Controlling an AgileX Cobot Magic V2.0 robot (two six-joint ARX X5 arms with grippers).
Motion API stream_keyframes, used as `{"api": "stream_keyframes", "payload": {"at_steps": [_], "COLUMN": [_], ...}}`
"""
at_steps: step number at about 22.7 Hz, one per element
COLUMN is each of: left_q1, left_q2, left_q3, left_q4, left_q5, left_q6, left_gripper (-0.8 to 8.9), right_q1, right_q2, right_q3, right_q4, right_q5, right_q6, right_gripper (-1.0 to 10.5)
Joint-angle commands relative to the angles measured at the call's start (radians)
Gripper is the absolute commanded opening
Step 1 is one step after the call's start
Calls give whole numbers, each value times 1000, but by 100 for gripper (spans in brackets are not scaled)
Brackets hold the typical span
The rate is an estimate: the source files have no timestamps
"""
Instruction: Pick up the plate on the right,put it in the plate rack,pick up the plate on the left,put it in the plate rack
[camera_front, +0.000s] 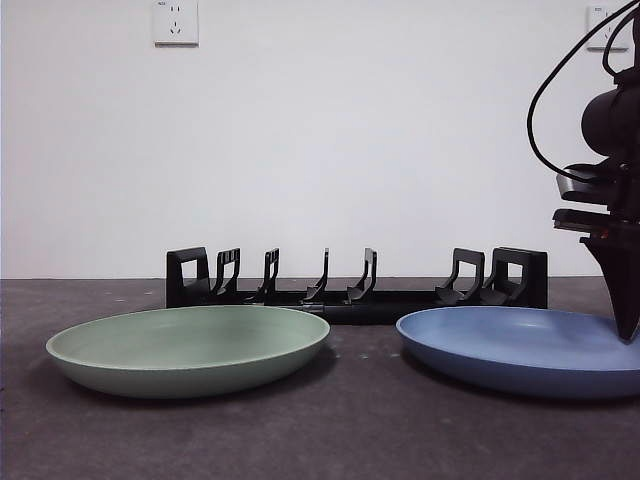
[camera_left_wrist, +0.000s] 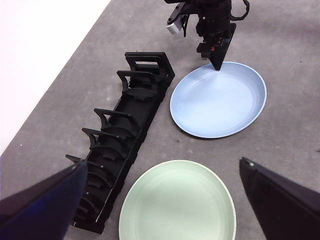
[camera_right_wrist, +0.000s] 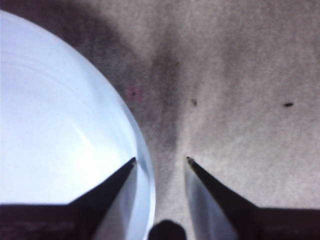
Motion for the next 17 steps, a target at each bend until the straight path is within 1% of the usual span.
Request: {"api": "stream_keyframes", "payload": {"at_steps": [1,2,4,5,8,12,14,17], "left_q1": [-2,-2,-4,-11,-31,-53,-68,-93], "left_q2": [-1,-1,-1,1,5,7,7,7], "left_q3": [1,1,1,1,1,1,1,1], "left_q4": [9,10,13,13,10,-10,-20,-41], "left_q5": [-3,-2,-2,-2,-3,-3,-3,-3], "left_q6": [8,8,8,8,9,26,28,84], "left_gripper": [692,692,692,692,692,692,692,692], "right_q1": [0,0,0,0,0,0,0,0], "right_q2": [10,10,10,10,10,6,-13,-79], "right_q3": [1,1,1,1,1,1,3,22], "right_q4": [3,4,5,9,26,32,19,-29], "right_q5": [-3,-7,-8,-8,-10,-46,-51,-76], "right_q6": [-15,-15,-15,-15,-15,-16,-23,-26], "right_gripper": [47,28,25,-11,-13,-13,-13,-13]}}
